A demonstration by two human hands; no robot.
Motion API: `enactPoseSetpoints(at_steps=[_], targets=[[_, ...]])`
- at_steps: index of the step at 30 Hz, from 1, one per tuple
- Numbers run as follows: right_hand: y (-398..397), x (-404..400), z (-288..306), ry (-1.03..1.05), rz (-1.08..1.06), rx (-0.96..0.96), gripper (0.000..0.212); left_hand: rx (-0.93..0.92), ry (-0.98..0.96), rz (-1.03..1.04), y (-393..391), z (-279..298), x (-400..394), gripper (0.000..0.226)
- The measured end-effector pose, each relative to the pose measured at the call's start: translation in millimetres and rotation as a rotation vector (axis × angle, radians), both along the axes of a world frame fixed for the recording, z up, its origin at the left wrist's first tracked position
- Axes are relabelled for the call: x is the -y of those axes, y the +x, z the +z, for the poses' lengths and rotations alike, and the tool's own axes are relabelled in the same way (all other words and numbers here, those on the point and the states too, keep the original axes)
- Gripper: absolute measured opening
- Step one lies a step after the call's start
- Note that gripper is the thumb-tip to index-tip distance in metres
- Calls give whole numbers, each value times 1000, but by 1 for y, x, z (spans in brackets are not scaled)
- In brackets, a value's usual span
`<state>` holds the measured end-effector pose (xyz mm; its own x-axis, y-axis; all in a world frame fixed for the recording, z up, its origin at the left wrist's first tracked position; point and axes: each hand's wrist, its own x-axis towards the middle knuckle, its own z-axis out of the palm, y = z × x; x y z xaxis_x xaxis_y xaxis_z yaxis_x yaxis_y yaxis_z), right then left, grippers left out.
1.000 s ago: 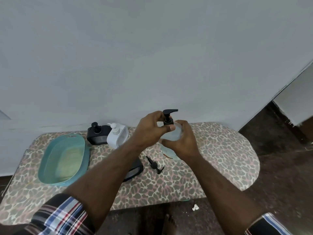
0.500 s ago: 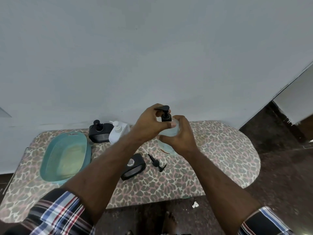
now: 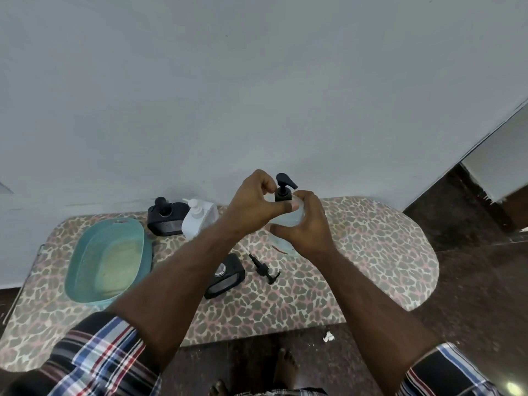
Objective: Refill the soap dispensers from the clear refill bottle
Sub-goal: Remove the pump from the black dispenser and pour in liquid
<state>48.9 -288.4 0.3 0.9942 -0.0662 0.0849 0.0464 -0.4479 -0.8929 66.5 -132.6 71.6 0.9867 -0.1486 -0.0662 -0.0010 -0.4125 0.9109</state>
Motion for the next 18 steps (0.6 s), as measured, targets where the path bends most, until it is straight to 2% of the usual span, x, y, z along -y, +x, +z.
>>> enactPoseSetpoints(at_steps=[3, 6, 11, 14, 18], targets=[[1, 1, -5, 0, -6, 5, 74, -70, -70, -216, 1, 6, -8, 39], [1, 3, -9, -7, 1, 9, 73, -33, -49, -264, 6, 8, -17, 44], [3, 4, -13, -24, 21, 4, 72, -2, 68, -142, 11, 2, -5, 33], [3, 4, -15, -43, 22, 30, 71, 39, 155, -25, 11, -1, 1, 35], [5, 1, -19, -71, 24, 66, 72, 60, 50, 173, 9, -4, 10, 38]])
